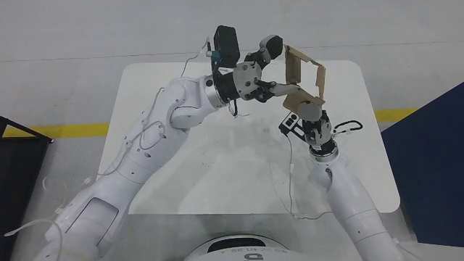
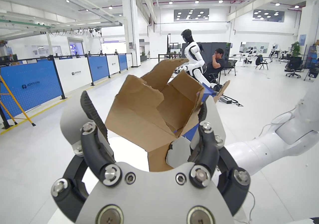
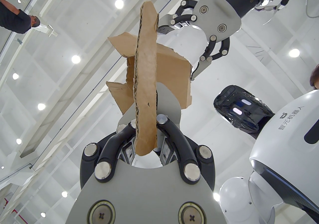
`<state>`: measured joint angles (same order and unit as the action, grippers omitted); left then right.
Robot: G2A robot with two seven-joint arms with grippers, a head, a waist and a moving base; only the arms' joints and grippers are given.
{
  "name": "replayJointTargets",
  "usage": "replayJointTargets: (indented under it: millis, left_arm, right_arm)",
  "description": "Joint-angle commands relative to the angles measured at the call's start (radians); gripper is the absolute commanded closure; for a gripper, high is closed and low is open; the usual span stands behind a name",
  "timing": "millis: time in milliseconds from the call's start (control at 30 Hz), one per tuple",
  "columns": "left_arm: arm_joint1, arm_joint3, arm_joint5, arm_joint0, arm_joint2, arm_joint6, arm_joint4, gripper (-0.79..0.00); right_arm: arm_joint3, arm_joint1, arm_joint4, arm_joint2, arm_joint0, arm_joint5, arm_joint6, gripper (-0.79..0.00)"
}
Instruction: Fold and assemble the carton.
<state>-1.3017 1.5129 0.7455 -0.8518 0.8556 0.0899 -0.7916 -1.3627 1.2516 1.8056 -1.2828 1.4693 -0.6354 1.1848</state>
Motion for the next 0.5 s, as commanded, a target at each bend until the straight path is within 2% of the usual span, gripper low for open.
replayJointTargets:
  millis: [0, 133, 333, 467]
  left_arm:
    - [-0.002, 0.012, -0.007, 0.005, -0.007, -0.066, 0.041, -0.785]
    - [-0.006, 0.035, -0.015, 0.018, -0.017, -0.150, 0.089, -0.785]
    - [-0.012, 0.045, -0.016, 0.029, -0.017, -0.201, 0.148, -0.776]
    - [-0.017, 0.045, -0.006, 0.038, -0.027, -0.233, 0.204, -0.714]
  right_arm:
    - [0.000, -0.001, 0.001, 0.001, -0.001, -0.002, -0.002, 0.000]
    - [0.000, -0.004, 0.007, 0.000, -0.002, -0.001, -0.001, 0.000]
    - [0.001, -0.008, 0.017, -0.002, -0.001, 0.003, 0.003, 0.000]
    - [0.000, -0.011, 0.023, -0.003, 0.000, 0.004, 0.004, 0.000]
